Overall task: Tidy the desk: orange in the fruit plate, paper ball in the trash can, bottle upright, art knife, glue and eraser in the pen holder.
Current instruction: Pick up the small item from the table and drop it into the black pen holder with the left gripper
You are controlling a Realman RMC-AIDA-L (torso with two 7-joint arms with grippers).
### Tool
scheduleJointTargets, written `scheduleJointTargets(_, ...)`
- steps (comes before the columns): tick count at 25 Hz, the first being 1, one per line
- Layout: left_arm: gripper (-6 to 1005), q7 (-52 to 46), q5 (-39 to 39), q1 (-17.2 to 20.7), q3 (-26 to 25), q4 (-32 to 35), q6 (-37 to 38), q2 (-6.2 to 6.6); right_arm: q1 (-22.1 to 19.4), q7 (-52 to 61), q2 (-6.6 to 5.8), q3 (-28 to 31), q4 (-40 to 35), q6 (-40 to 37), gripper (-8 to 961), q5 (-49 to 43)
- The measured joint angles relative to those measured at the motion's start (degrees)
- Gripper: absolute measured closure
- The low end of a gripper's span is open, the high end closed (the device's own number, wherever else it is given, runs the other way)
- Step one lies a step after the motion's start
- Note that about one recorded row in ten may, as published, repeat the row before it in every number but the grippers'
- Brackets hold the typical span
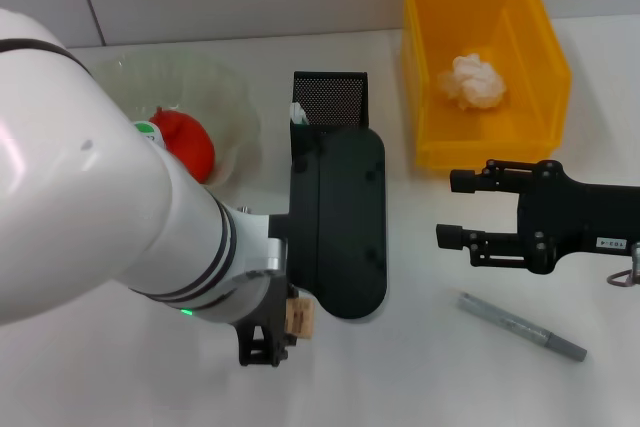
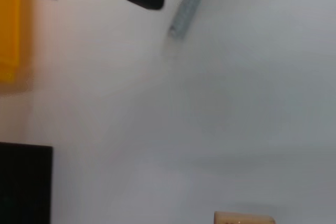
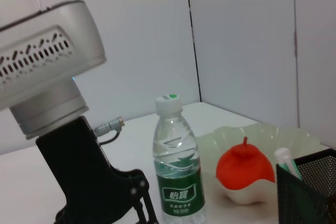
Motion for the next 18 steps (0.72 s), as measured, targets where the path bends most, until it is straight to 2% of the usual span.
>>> scheduleJointTargets(7, 592, 0.0, 1.33, 0.62, -0.48, 2.35, -2.33, 0.0, -0.04, -0.67, -0.04, 1.37, 0.84, 0.2, 243, -0.39)
scheduleJointTargets(18, 592, 0.6, 6.58, 4.27, -1.47, 8.63, -9.6, 0.21, -0.13, -2.29, -0.1, 2.72, 2.7, 1.98, 243, -0.68)
